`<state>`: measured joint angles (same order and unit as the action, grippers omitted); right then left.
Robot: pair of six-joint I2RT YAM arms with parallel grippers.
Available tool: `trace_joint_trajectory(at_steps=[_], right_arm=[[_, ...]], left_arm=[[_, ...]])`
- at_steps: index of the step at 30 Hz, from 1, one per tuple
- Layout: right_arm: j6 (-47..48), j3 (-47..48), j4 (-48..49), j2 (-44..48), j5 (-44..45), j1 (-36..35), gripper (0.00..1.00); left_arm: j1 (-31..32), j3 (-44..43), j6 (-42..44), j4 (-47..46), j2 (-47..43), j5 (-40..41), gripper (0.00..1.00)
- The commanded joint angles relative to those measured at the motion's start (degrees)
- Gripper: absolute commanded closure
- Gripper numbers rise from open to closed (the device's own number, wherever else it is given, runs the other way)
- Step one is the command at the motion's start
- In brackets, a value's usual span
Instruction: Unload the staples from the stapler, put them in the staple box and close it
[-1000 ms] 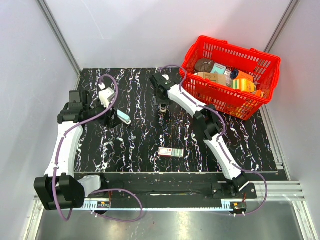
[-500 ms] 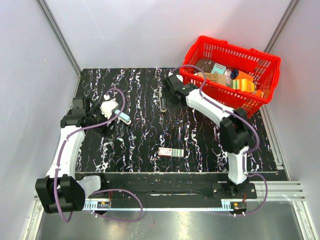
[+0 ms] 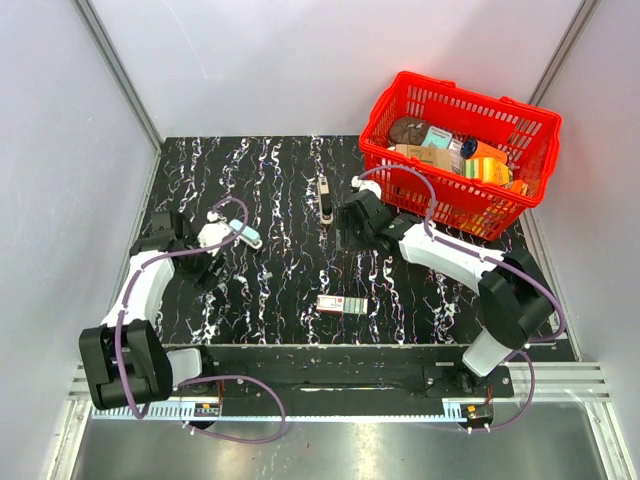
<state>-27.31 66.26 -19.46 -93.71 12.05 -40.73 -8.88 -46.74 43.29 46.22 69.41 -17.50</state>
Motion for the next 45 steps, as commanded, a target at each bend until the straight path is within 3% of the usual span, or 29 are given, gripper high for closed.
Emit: trace_joint_trajectory(at_steps=[1, 6, 18, 25, 33, 37, 45], right_arm=[[1.91, -0.34, 7.77, 0.99, -2.38, -0.23, 0.24], [3.67, -0.34, 9.96, -0.95, -2.47, -0.23, 0.25], [1.91, -2.01, 11.38, -3.67, -3.53, -1.28, 0.29], [1.29, -6.22, 10.94, 0.98, -2.04, -1.28, 0.29], [0.94, -11.50, 11.64, 5.91, -3.17, -1.28, 0.31], [3.65, -12.47, 16.28, 6.09, -9.40, -1.28, 0.31], [22.37, -1.50, 17.87, -5.59, -24.43, -5.67, 0.30]], left_arm=[[0.01, 3.32, 3.64, -7.62, 0.37, 4.57, 0.29], [2.72, 2.71, 3.39, -9.12, 5.21, 5.72, 0.31], [22.58, -5.55, -2.15, -15.37, 15.66, 4.14, 0.31], [26.72, -9.07, -1.63, -17.74, 21.11, 3.96, 0.31], [27.08, -8.72, 0.13, -17.74, 21.83, 2.29, 0.34], [26.03, -11.61, -2.58, -15.46, 20.16, 1.25, 0.34], [7.50, -23.48, -10.33, -5.35, 17.44, -15.01, 0.32]])
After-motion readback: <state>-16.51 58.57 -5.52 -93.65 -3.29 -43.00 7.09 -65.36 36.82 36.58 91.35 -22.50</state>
